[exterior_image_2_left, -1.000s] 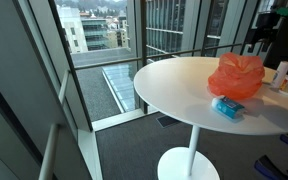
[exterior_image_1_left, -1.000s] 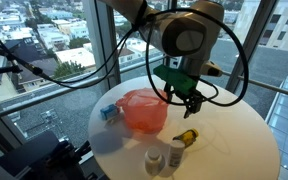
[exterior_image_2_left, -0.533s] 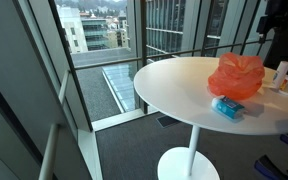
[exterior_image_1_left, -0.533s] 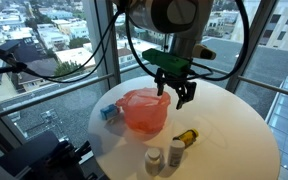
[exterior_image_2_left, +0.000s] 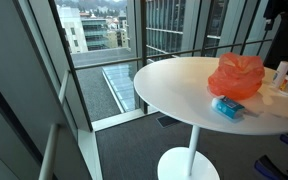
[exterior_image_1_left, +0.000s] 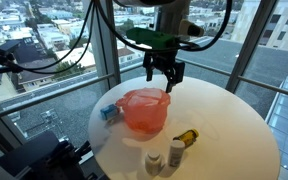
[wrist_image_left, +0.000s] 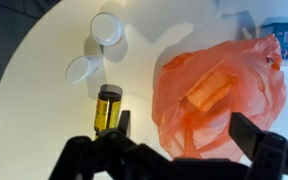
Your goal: Take the black bottle out of the carrier bag
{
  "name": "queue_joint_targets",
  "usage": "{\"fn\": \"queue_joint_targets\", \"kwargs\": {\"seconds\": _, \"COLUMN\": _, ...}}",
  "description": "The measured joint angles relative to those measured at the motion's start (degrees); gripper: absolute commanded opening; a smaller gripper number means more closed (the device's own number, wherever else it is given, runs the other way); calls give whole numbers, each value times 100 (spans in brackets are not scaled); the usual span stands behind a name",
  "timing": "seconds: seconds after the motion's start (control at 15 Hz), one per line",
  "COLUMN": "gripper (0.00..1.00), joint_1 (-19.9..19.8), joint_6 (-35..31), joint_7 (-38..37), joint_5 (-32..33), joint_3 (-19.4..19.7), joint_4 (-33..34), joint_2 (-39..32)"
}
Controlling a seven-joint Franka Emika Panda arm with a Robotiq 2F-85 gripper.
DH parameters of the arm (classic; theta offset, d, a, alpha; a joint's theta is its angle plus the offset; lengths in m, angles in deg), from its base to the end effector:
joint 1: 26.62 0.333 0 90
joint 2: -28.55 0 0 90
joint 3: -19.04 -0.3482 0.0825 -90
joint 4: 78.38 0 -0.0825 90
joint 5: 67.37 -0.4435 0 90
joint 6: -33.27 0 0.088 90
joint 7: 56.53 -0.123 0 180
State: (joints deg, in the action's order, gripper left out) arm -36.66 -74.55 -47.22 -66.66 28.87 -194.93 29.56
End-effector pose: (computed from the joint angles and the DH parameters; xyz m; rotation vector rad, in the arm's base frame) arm 0.5476 -0.1994 0.4320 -3.0965 0.2786 0.2067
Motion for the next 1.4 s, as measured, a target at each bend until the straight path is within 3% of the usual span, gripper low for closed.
{"fn": "queue_joint_targets", "kwargs": {"seconds": 0.8, "gripper": 100, "joint_1": 331, "joint_6": 34, "joint_7": -277, "joint_5": 0, "joint_3": -300, "joint_4": -544, "joint_2": 1071}}
{"fn": "queue_joint_targets", "kwargs": {"seconds": 1.4, "gripper": 100, "joint_1": 331, "joint_6": 92, "joint_7": -295, "joint_5": 0, "joint_3": -310, "joint_4": -615, "joint_2": 1210}}
